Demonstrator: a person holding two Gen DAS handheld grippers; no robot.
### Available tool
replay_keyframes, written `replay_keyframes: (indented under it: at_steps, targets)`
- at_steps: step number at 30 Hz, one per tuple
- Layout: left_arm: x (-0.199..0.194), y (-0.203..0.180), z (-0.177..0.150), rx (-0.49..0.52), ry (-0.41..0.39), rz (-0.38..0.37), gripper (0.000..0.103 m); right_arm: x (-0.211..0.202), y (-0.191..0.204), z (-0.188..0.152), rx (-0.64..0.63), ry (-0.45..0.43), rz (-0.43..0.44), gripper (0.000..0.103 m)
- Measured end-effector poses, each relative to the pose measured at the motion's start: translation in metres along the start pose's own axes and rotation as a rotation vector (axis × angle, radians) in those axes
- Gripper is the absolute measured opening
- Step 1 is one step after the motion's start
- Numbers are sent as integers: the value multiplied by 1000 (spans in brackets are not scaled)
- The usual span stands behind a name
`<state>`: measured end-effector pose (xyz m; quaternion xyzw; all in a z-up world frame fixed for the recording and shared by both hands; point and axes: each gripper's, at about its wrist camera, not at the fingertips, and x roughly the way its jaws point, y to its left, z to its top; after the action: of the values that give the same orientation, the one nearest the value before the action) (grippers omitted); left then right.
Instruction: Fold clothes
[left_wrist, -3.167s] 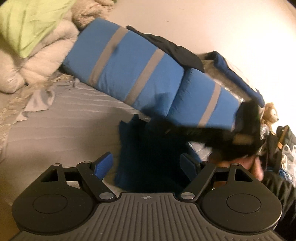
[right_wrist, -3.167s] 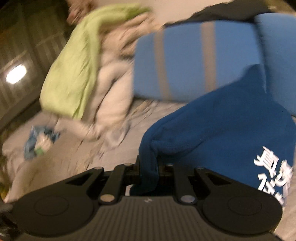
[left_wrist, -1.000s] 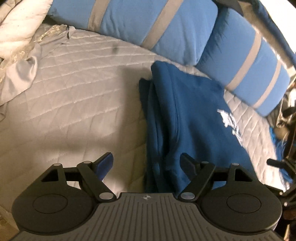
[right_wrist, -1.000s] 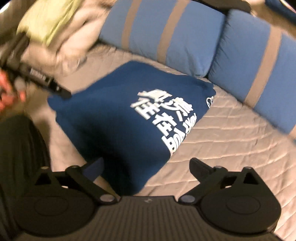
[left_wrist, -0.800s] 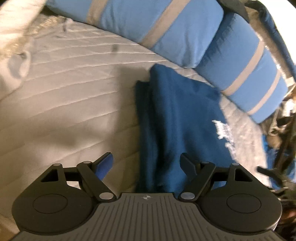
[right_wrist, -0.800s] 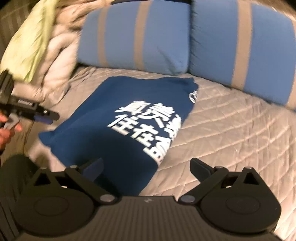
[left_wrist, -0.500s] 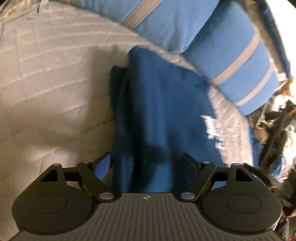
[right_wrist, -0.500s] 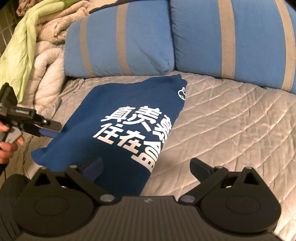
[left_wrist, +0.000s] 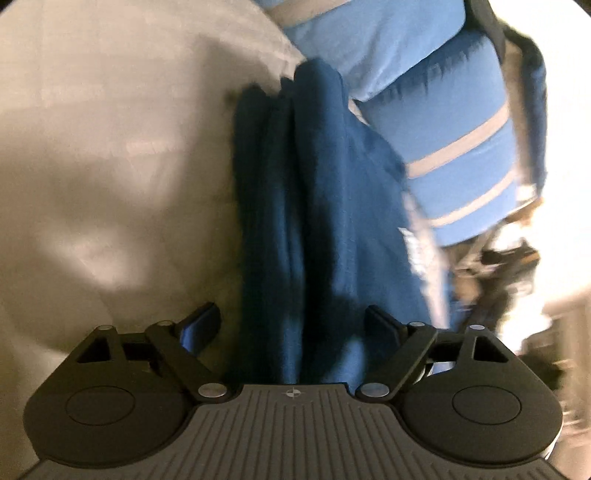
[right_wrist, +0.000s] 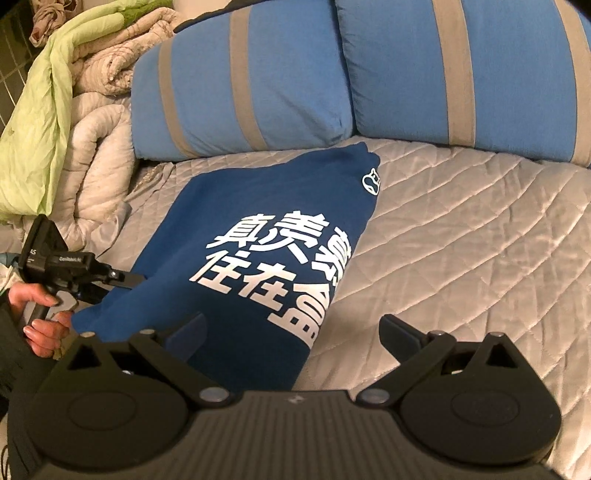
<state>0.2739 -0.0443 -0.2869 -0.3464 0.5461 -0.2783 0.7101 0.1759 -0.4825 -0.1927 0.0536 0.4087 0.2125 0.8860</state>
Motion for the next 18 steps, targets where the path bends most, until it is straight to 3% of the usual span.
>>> replay_keyframes:
  at_steps: [2,8,18]
  targets:
    - [4,7,-1,-36,23,-52,67,4,0,3,1,2,-10,103]
    - [9,13,-6,-41,15,-58,44,17,0,14,3,7,-41,103]
    - [1,12,-7,0,-11,-58,38,61,-5,44,28,-16,-99,103]
